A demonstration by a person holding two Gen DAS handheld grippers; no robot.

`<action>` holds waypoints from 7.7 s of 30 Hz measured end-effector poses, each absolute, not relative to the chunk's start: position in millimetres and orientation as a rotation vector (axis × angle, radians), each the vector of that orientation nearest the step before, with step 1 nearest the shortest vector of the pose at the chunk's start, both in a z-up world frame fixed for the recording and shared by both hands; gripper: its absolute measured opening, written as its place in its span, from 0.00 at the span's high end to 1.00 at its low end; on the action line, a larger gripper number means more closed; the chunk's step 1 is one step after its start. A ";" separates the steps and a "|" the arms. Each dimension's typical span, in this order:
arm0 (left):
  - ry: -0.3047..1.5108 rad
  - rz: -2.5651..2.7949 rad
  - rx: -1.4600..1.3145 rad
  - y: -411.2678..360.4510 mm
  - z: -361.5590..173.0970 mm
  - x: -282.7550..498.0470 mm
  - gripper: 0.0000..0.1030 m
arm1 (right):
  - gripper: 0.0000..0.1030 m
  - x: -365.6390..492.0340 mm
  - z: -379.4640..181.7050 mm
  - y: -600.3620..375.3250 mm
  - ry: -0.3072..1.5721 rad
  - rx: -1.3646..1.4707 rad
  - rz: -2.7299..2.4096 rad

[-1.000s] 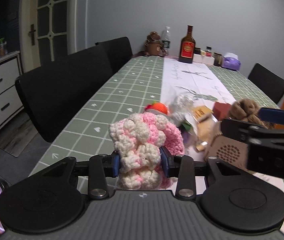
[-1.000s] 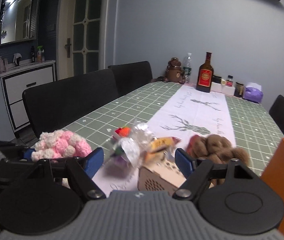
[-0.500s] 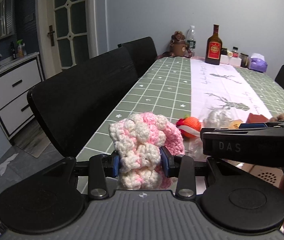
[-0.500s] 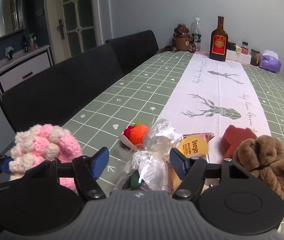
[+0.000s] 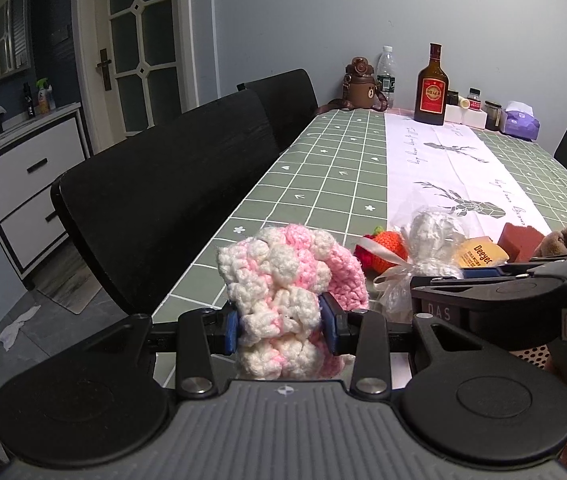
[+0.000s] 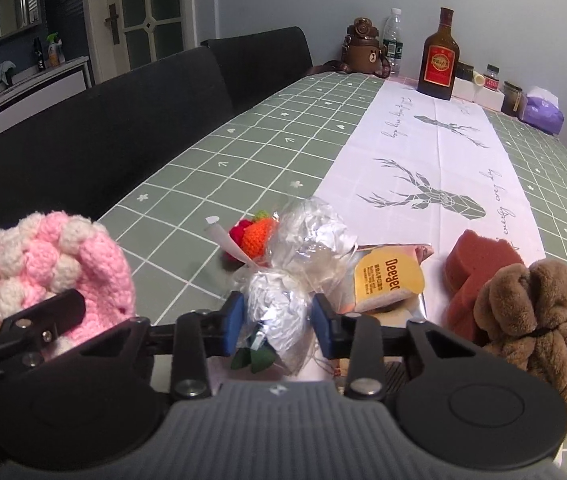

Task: Organize soft objects
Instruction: 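Grasp the clear wrapped flower bag with the right gripper while the left holds the hat, then carry the crocheted hat and flower bag into the orange box with both grippers, then open both grippers and withdraw from the orange box, then grasp the Deego snack bag with the left gripper while the right grasps the brown plush bear, then carry the snack bag and plush bear into the orange box with both grippers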

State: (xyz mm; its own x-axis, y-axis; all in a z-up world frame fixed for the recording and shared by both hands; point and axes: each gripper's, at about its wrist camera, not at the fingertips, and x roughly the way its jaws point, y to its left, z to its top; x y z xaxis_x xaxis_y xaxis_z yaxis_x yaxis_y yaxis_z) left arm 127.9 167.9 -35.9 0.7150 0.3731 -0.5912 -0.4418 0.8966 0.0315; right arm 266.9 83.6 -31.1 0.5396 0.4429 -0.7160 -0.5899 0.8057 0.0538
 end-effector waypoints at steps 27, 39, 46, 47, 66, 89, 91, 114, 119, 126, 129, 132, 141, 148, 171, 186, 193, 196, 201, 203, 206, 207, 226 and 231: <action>0.477 0.325 -0.054 107.3 27.5 91.0 0.57 | 0.72 196.9 82.1 -27.4 0.502 -0.185 0.613; 0.432 0.011 -0.041 28.3 51.5 91.5 0.57 | 0.72 186.0 114.3 -150.8 0.530 -0.159 0.500; 0.438 -0.200 0.001 -36.2 64.0 103.8 0.57 | 0.72 183.9 122.8 -228.8 0.567 -0.161 0.397; 0.440 -0.221 0.008 -44.3 65.7 106.5 0.57 | 0.72 185.0 122.8 -238.9 0.582 -0.160 0.387; 0.574 -0.448 0.236 -195.1 42.0 180.2 0.57 | 0.71 227.4 82.3 -371.3 0.775 -0.212 0.322; 0.807 -0.415 0.452 -213.2 -24.4 272.0 0.49 | 0.65 344.3 -4.4 -328.1 0.944 -0.474 0.388; 0.806 -0.419 0.454 -212.7 -25.7 273.2 0.44 | 0.62 345.9 -5.6 -327.9 0.943 -0.481 0.384; 0.589 -0.430 0.314 -170.1 29.6 216.8 0.26 | 0.33 288.4 47.5 -309.7 0.806 -0.425 0.317; 0.488 -0.443 0.231 -137.5 43.5 177.9 0.26 | 0.33 254.7 68.8 -295.0 0.737 -0.320 0.323; 0.389 -0.378 0.101 -73.3 46.8 120.3 0.27 | 0.33 201.9 82.1 -260.1 0.663 -0.193 0.394; 0.367 -0.301 0.051 -43.3 43.8 103.7 0.27 | 0.33 180.5 79.3 -240.3 0.631 -0.141 0.410; 0.348 -0.224 0.013 -14.7 39.2 91.3 0.27 | 0.32 162.8 70.9 -218.4 0.610 -0.099 0.418; 0.430 -0.090 -0.144 57.0 6.7 75.0 0.29 | 0.32 134.7 37.3 -163.9 0.631 -0.002 0.451; 0.494 -0.046 -0.188 85.1 -4.8 74.5 0.31 | 0.32 146.4 18.5 -146.4 0.711 0.017 0.453; 0.861 0.039 -0.338 109.5 -30.6 249.5 0.17 | 0.16 317.9 6.1 -91.2 0.966 0.012 0.422; 0.978 0.068 -0.426 120.7 -77.9 290.3 0.21 | 0.30 344.6 -29.3 -89.1 1.044 0.092 0.448; 0.963 0.055 -0.403 114.9 -79.0 291.4 0.34 | 0.47 338.9 -32.7 -87.4 1.023 0.079 0.455; 0.945 0.054 -0.383 112.7 -78.5 289.1 0.42 | 0.55 334.6 -30.8 -86.7 1.005 0.058 0.460; 0.919 0.056 -0.374 112.2 -76.4 285.1 0.55 | 0.67 329.0 -25.6 -83.8 0.978 0.013 0.476; 0.909 0.058 -0.372 111.7 -75.9 284.2 0.57 | 0.70 327.2 -23.2 -82.7 0.966 -0.004 0.480; 0.881 0.053 -0.381 113.0 -73.2 280.8 0.57 | 0.72 324.9 -18.6 -82.9 0.945 -0.020 0.481; 0.869 0.049 -0.387 113.8 -71.1 279.2 0.58 | 0.72 324.1 -16.3 -83.4 0.938 -0.021 0.481; 0.584 -0.005 -0.323 91.7 28.8 219.7 0.58 | 0.72 280.8 68.4 -106.9 0.693 -0.088 0.457; 0.566 -0.083 -0.317 68.8 50.6 189.6 0.58 | 0.71 258.0 85.0 -128.8 0.674 -0.092 0.484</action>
